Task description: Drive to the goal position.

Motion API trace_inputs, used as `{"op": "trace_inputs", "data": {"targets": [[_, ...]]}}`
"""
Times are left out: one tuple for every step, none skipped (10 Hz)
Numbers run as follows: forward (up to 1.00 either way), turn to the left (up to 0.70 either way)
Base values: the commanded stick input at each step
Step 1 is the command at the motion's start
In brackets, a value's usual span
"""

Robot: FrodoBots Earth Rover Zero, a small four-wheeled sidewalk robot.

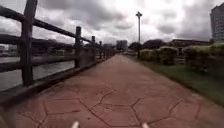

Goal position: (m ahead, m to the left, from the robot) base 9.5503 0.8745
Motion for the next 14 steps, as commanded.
{"op": "trace_inputs", "data": {"targets": [[0.7,0.0],[0.7,0.0],[0.7,0.0],[0.7,0.0],[0.7,0.0],[0.7,0.0],[0.7,0.0],[0.7,0.0],[0.7,0.0],[0.7,0.0],[0.7,0.0],[0.7,0.0],[0.7,0.0],[0.7,-0.13]]}}
